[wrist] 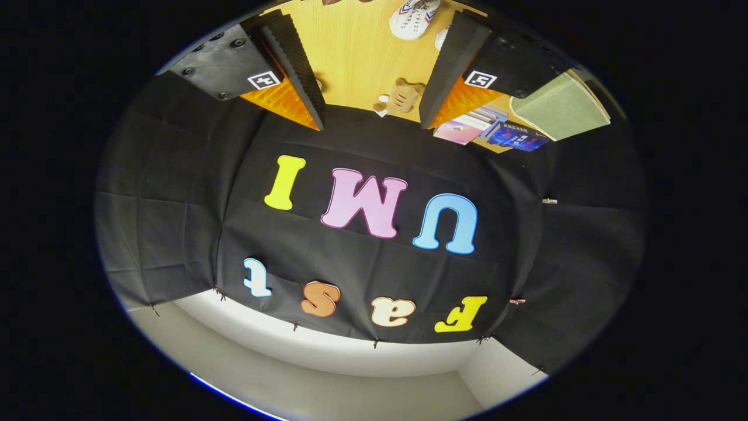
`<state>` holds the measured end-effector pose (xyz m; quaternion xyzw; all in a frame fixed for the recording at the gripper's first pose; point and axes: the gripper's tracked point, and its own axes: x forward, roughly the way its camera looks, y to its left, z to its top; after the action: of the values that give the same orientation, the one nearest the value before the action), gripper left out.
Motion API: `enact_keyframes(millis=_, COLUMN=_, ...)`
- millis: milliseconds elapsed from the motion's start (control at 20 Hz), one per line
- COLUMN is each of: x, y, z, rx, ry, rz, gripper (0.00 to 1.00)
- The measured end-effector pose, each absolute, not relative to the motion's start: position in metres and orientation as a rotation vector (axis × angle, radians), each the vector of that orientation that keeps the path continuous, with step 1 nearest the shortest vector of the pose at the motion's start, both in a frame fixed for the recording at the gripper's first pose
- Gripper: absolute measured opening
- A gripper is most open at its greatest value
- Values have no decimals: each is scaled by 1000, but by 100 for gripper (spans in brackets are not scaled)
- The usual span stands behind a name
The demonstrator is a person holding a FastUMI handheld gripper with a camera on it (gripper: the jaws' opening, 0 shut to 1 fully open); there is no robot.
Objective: Open the storage box then place both shoes into the box .Put the left shoe in first, then the right shoe, with the right side of both shoes facing outward in a uniform manner.
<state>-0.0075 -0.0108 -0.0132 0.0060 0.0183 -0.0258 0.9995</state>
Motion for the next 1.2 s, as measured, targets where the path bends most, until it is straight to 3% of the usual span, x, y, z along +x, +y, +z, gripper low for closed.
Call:
enact_keyframes(millis=400, x=-5, y=15, z=-11, rx=-7, ry=43, rz=-35, gripper=98)
enact_keyframes(millis=850, x=6, y=93, z=-12, rx=92, ry=93, rz=99, gripper=98)
enact_keyframes(millis=950, x=11, y=126, z=-16, rx=127, ry=123, rz=194, gripper=98)
enact_keyframes(millis=1200, x=2, y=226, z=-36, rx=437, ry=279, rz=602, gripper=98)
